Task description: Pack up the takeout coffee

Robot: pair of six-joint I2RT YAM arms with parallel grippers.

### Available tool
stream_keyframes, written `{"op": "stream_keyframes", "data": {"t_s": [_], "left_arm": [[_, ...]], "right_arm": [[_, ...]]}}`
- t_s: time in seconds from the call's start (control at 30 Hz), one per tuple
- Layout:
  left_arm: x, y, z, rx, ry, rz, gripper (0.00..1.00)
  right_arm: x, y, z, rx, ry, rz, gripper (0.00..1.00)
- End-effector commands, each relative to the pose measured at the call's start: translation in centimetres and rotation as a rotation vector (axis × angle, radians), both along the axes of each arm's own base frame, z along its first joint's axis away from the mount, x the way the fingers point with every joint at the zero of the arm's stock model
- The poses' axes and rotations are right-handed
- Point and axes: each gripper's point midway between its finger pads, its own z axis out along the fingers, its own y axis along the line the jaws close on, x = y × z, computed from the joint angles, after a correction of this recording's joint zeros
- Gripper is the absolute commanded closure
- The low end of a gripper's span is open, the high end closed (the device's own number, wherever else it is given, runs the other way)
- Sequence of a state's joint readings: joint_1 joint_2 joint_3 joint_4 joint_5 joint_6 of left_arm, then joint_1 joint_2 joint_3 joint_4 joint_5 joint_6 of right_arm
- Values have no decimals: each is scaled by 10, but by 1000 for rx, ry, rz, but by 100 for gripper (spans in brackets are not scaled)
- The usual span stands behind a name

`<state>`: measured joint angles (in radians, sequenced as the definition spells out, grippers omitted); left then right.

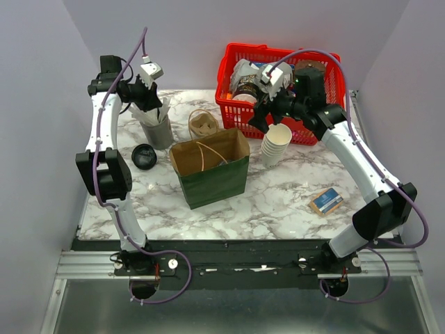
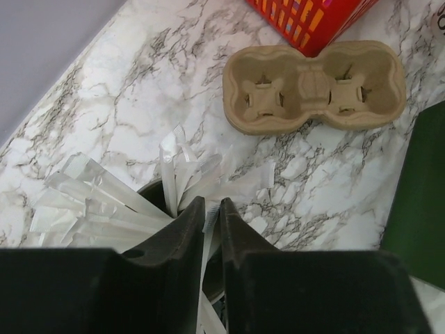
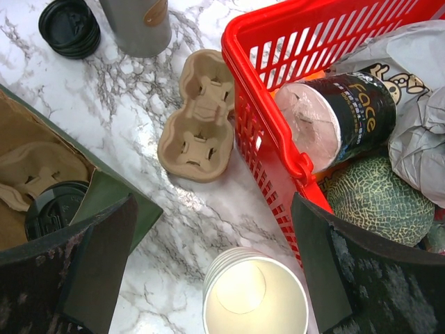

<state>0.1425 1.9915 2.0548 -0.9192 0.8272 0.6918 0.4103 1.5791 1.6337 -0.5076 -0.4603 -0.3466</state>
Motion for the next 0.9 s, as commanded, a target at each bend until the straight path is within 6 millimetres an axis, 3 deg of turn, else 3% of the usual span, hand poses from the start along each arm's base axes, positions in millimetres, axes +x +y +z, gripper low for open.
{"op": "stream_keyframes", "data": {"t_s": [0.0, 0.13, 0.23, 0.43, 0.53, 0.73, 0.77, 0.87], "left_arm": [[-2, 0, 10, 28, -32, -32, 81], [-8, 4, 24, 73, -80, -33, 91], [-13, 2, 44, 70, -111, -29, 94], [-32, -3, 115, 37, -228, 22, 100], [-52, -3, 154, 31, -288, 69, 100], [-108, -12, 227, -14, -421, 116, 100], [-127, -19, 243, -48, -439, 108, 100], [-170, -39, 263, -118, -458, 39, 100]], "right_arm": [[0, -5, 3, -12, -14, -9, 0], [-2, -5, 4, -10, -18, -3, 0], [-3, -4, 5, -7, -20, 1, 0], [-12, -7, 10, 0, -30, 9, 0], [-16, -6, 10, 4, -26, 20, 0], [-26, -7, 16, 36, -23, 24, 0], [-27, -7, 16, 41, -17, 23, 0], [-30, -8, 24, 61, -17, 5, 0]]}}
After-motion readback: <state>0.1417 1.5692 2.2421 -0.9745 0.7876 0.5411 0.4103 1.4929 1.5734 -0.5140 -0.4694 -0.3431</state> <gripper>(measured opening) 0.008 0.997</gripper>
